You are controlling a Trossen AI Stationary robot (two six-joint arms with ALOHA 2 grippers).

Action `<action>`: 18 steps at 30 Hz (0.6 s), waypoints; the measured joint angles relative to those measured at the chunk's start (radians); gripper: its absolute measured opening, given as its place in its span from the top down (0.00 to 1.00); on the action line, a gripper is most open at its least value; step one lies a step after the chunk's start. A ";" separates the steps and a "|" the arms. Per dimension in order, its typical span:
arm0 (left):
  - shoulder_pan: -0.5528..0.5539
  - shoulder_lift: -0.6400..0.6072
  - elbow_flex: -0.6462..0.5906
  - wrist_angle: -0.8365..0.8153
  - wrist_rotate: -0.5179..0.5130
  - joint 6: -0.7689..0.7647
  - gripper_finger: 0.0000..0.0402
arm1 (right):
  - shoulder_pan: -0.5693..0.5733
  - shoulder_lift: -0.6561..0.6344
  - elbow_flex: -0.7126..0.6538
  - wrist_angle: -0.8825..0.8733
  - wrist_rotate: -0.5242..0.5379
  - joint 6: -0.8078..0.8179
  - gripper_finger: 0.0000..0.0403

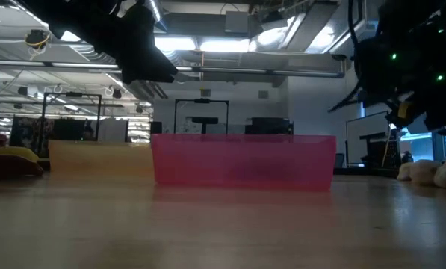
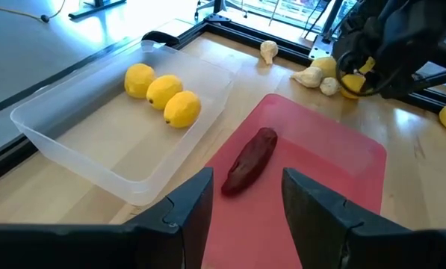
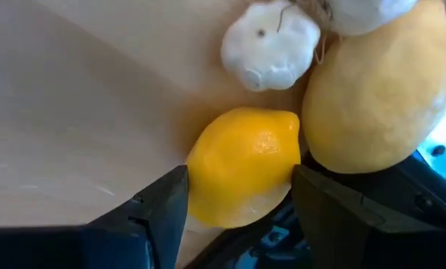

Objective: Sort produce into baskets
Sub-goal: Put the yellow lemon in the transparent bin

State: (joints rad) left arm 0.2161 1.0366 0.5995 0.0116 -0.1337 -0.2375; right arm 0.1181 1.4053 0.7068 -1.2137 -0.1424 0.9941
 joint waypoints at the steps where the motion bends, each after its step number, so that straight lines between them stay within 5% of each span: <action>1: 0.000 0.000 0.000 0.000 0.000 0.000 0.61 | 0.000 0.014 0.001 0.000 0.000 -0.002 0.44; 18: 0.000 0.000 0.000 0.000 0.000 0.000 0.61 | 0.000 0.039 -0.002 0.267 0.006 -0.065 0.44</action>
State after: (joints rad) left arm 0.2165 1.0367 0.5995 0.0119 -0.1337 -0.2371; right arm 0.1177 1.4444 0.7048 -0.9466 -0.1361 0.9292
